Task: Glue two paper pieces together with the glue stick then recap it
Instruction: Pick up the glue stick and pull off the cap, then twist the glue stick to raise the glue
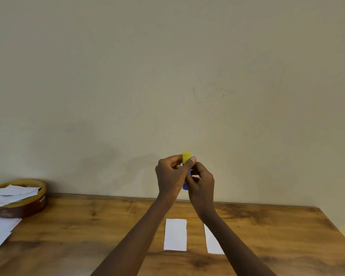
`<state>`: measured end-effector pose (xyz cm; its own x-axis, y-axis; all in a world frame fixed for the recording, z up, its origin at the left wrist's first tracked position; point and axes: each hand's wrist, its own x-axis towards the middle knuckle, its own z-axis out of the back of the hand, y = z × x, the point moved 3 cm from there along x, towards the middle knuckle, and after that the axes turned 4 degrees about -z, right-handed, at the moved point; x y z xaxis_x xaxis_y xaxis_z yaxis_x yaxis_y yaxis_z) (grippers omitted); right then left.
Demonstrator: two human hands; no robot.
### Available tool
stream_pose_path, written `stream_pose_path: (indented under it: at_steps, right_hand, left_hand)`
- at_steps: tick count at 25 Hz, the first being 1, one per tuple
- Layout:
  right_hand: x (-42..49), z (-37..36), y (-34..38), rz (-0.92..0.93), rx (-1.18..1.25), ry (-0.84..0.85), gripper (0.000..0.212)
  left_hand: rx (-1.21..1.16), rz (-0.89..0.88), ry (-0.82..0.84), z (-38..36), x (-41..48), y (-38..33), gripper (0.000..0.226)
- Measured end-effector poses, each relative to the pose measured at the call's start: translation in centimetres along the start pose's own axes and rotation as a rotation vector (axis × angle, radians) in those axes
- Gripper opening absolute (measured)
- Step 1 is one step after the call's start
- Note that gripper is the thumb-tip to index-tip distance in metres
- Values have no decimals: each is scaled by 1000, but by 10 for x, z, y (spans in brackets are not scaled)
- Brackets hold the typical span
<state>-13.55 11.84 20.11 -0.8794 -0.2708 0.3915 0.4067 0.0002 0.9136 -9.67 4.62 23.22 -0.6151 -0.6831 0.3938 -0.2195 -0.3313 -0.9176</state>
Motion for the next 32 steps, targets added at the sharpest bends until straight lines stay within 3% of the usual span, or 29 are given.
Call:
stream_pose_path:
  at_steps: [5, 10, 16, 20, 26, 32]
  right_hand:
    - [-5, 3, 34, 53, -9, 12, 16]
    - [-2, 16, 64, 130, 28, 100, 14]
    - [-7, 29, 78, 82, 183, 196, 19]
    - [-24, 35, 69, -12, 286, 273, 23]
    - [-22, 47, 72, -19, 335, 177, 15]
    - [-13, 47, 88, 7, 293, 211, 12]
  left_hand:
    - [-78, 33, -17, 11, 1, -37, 21]
    - [-156, 42, 81, 15, 6, -70, 22]
    - [-227, 7, 222, 10, -1, -92, 18]
    - [-437, -41, 168, 27, 15, -117, 19]
    - [-150, -139, 322, 29, -3, -107, 19]
    - [-77, -142, 427, 12, -19, -103, 23]
